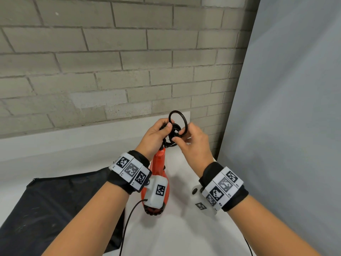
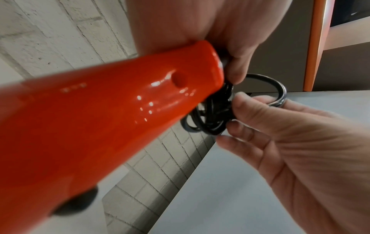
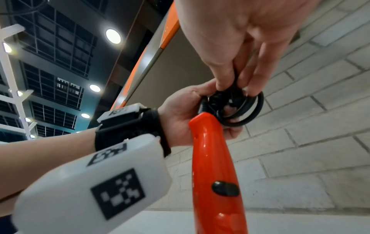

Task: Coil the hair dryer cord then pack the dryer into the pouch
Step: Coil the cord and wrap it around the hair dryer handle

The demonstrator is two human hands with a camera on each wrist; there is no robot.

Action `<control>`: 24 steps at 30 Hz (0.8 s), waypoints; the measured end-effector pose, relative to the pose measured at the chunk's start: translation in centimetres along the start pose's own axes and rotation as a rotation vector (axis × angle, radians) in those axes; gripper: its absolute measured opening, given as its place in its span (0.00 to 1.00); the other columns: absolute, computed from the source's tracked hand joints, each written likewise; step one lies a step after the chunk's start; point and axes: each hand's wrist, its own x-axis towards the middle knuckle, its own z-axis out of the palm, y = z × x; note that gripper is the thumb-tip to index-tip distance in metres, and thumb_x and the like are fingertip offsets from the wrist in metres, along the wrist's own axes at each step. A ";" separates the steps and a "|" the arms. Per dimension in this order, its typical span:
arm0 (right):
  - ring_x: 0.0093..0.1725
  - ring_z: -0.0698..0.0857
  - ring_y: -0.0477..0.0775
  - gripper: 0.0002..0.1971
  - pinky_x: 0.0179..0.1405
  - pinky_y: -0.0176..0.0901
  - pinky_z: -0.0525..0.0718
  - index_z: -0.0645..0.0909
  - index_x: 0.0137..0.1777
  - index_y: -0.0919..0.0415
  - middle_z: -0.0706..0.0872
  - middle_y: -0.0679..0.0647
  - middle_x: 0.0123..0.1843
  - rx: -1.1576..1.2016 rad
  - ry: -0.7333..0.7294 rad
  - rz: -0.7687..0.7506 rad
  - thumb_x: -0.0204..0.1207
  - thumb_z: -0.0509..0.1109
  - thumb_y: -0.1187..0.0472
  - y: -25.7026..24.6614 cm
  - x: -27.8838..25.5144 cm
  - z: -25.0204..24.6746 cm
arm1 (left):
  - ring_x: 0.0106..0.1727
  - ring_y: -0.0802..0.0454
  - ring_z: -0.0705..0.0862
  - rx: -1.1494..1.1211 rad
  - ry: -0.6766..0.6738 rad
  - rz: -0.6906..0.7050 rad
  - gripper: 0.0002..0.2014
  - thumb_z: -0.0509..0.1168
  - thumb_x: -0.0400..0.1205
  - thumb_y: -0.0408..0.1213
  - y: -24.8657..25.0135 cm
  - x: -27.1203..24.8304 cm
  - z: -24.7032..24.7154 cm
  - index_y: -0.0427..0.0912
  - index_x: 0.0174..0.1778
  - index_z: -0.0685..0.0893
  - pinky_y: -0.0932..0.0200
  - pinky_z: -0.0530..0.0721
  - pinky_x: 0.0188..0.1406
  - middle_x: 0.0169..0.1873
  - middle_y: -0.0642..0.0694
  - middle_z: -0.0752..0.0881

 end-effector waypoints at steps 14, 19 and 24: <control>0.32 0.80 0.46 0.13 0.33 0.38 0.81 0.69 0.48 0.52 0.79 0.49 0.32 0.031 -0.311 0.040 0.74 0.60 0.73 2.0 2.4 0.6 | 0.25 0.62 0.80 0.098 -0.144 0.023 0.09 0.58 0.82 0.30 0.0 -0.3 0.0 0.47 0.45 0.80 0.67 0.81 0.35 0.23 0.55 0.83; 0.37 0.78 0.53 0.13 0.41 0.42 0.79 0.75 0.50 0.51 0.80 0.52 0.36 0.060 -0.393 0.081 0.67 0.67 0.64 3.2 1.1 -1.2 | 0.22 0.62 0.74 0.044 -0.159 0.027 0.14 0.57 0.82 0.28 0.0 -0.1 0.3 0.49 0.57 0.80 0.71 0.76 0.28 0.30 0.55 0.82; 0.30 0.71 0.45 0.06 0.33 0.36 0.68 0.78 0.42 0.62 0.73 0.48 0.29 -0.143 -0.414 0.055 0.77 0.61 0.62 4.7 0.3 -2.4 | 0.21 0.60 0.68 -0.005 -0.103 0.015 0.11 0.57 0.82 0.31 -0.1 0.2 -0.1 0.48 0.48 0.83 0.70 0.68 0.24 0.27 0.55 0.78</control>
